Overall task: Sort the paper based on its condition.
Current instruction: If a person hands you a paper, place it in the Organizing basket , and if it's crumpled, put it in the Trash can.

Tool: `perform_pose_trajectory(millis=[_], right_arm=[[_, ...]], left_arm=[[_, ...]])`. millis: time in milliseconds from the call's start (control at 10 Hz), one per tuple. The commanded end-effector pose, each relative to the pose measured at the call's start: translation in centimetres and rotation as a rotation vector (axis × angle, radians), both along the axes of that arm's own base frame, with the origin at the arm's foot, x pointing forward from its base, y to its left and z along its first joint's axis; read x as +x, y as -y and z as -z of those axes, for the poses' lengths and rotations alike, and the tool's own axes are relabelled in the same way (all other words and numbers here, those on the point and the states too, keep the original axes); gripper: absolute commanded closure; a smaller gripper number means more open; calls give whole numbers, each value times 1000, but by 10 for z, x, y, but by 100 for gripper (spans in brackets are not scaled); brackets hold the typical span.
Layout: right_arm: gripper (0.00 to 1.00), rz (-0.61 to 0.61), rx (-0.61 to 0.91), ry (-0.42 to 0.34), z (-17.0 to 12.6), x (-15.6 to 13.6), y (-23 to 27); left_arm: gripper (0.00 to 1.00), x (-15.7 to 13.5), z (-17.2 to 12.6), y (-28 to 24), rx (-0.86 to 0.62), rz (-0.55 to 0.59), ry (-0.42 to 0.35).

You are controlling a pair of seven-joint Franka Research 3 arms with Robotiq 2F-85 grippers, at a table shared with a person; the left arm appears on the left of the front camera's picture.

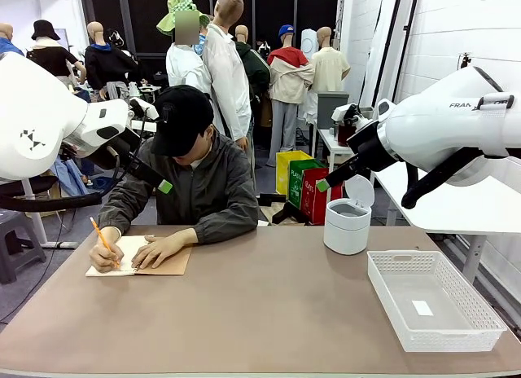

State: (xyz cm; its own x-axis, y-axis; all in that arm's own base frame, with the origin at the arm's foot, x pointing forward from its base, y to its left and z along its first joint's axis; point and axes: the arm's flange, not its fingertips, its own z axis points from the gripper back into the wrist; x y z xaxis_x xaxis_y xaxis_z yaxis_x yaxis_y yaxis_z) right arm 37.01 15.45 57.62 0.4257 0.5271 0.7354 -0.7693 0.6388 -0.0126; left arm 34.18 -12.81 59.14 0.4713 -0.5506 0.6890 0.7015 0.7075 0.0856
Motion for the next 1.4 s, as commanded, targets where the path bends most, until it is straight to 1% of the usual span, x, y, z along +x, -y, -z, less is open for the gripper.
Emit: perform_pose_trajectory(millis=[0, 1300], right_arm=[[0, -4, 4, -2, 0, 0, 0], [0, -4, 4, -2, 0, 0, 0]], left_arm=[[0, 1, -2, -1, 0, 2, -7], [0, 1, -2, -1, 0, 2, -7]])
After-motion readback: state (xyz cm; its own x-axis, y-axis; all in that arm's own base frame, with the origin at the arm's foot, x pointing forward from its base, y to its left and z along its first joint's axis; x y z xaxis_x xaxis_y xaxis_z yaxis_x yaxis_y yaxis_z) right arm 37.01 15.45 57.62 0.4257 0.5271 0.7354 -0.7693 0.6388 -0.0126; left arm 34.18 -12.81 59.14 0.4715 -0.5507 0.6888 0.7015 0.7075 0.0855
